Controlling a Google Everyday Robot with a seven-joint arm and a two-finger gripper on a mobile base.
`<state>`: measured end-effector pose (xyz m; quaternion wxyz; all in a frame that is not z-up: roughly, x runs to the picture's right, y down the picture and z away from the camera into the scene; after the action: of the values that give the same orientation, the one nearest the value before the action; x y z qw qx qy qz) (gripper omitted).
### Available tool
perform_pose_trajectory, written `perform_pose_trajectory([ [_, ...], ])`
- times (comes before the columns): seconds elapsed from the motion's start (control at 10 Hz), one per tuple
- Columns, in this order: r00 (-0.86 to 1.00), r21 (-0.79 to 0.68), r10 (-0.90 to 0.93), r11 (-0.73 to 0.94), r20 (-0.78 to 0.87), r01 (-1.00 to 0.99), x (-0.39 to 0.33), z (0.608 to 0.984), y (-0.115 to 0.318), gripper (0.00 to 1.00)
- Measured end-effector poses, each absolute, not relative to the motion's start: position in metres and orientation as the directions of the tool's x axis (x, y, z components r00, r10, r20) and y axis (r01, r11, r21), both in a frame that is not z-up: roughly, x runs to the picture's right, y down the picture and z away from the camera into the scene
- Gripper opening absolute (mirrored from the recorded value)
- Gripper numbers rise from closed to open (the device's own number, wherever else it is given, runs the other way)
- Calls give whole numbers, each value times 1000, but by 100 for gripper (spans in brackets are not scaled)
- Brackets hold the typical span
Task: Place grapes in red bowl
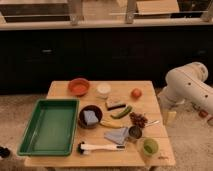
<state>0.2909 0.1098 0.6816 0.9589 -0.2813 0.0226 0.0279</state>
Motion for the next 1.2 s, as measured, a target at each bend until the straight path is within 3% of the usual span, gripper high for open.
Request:
perform_pose_trajectory([
  [1.2,998,-534,49,843,-40,-63,287,689,121,80],
])
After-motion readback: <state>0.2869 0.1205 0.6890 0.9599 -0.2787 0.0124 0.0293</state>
